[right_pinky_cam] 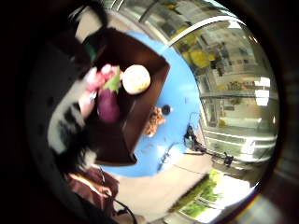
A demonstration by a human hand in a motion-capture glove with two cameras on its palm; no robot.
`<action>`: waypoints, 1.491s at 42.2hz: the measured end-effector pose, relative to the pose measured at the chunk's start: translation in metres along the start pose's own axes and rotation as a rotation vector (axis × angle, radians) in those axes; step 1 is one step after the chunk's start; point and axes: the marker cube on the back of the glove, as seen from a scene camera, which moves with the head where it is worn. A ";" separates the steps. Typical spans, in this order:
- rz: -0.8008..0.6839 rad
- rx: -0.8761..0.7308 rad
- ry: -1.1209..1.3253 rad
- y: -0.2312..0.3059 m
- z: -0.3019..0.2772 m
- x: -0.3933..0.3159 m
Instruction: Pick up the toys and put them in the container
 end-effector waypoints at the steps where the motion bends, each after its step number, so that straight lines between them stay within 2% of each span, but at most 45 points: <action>1: -0.016 -0.025 -0.003 0.001 0.000 0.003; 10: -0.034 -0.035 -0.138 0.034 -0.007 0.061; 18: 0.066 -0.028 -0.126 0.090 0.004 0.172; 24: 0.140 -0.056 -0.102 0.123 0.028 0.232; 31: 0.147 -0.196 0.063 0.145 0.082 0.276; 38: 0.055 -0.309 0.147 0.136 0.148 0.286; 48: -0.044 -0.360 0.001 0.072 0.268 0.288; 51: -0.047 -0.278 -0.104 0.058 0.293 0.286; 57: -0.018 0.035 -0.197 0.055 0.305 0.283; 63: 0.089 0.172 -0.284 0.059 0.305 0.281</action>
